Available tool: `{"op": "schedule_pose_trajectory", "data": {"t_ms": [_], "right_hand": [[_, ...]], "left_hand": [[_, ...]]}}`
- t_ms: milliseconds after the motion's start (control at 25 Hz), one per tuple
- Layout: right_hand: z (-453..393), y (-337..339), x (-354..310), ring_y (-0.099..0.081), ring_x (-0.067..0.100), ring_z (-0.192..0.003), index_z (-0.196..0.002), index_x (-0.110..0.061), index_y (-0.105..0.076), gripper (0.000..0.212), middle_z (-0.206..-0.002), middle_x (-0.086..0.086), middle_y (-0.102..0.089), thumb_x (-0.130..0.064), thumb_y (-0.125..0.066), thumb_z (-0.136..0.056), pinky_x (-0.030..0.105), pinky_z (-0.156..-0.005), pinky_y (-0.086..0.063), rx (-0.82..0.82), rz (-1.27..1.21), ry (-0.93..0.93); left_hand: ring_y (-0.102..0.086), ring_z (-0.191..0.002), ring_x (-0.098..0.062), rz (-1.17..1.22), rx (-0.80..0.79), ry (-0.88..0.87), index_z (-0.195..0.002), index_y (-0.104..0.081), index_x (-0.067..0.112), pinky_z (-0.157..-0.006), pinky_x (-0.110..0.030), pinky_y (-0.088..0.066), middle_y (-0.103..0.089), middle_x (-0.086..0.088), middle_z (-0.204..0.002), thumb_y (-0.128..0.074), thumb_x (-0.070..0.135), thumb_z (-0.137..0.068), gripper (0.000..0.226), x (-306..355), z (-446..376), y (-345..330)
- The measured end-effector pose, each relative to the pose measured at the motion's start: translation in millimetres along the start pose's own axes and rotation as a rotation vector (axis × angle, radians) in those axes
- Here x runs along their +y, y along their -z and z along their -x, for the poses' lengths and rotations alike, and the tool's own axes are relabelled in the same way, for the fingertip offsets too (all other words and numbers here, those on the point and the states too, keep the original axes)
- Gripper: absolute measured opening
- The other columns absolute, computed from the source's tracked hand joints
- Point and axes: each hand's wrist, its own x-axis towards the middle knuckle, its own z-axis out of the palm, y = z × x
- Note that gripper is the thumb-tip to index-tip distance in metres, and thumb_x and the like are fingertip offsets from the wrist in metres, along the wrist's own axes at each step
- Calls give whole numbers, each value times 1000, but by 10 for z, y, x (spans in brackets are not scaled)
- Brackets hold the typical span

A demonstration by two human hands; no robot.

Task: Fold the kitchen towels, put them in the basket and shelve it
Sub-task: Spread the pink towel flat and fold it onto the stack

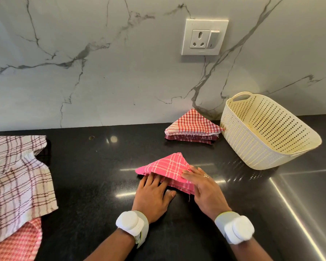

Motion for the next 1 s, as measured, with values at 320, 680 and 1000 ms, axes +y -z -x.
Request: {"op": "schedule_pose_trajectory", "data": {"t_ms": [320,680,1000], "right_hand": [[288,-194,89,-25,4,-141,-140,-25,-48,58,-144,-20,-38,-5,-47,-85,25,-118,-17,-32,7,-69],[-58,-181,-244,-54,17,-123,-107,-15,-74,40,-117,-2,-69,-20,-45,-80,34,-108,-37,174,-42,31],[-122,-560,-191,-31,14,-141,-140,-12,-48,51,-148,1,-42,-30,-34,-94,32,-118,-19,-55,126,6]], "left_hand": [[-7,-148,-21,22,-137,7,-149,-19,38,-120,-48,4,-20,9,-158,-14,80,-83,78,17,93,72],[-61,-62,-6,205,392,24,-81,-69,30,-52,-22,-49,-67,14,-71,-53,43,-89,22,162,310,785],[-6,-149,-25,3,-95,35,-153,-14,9,-121,-39,-1,-12,-11,-161,-3,48,-97,69,-186,-83,65]]}}
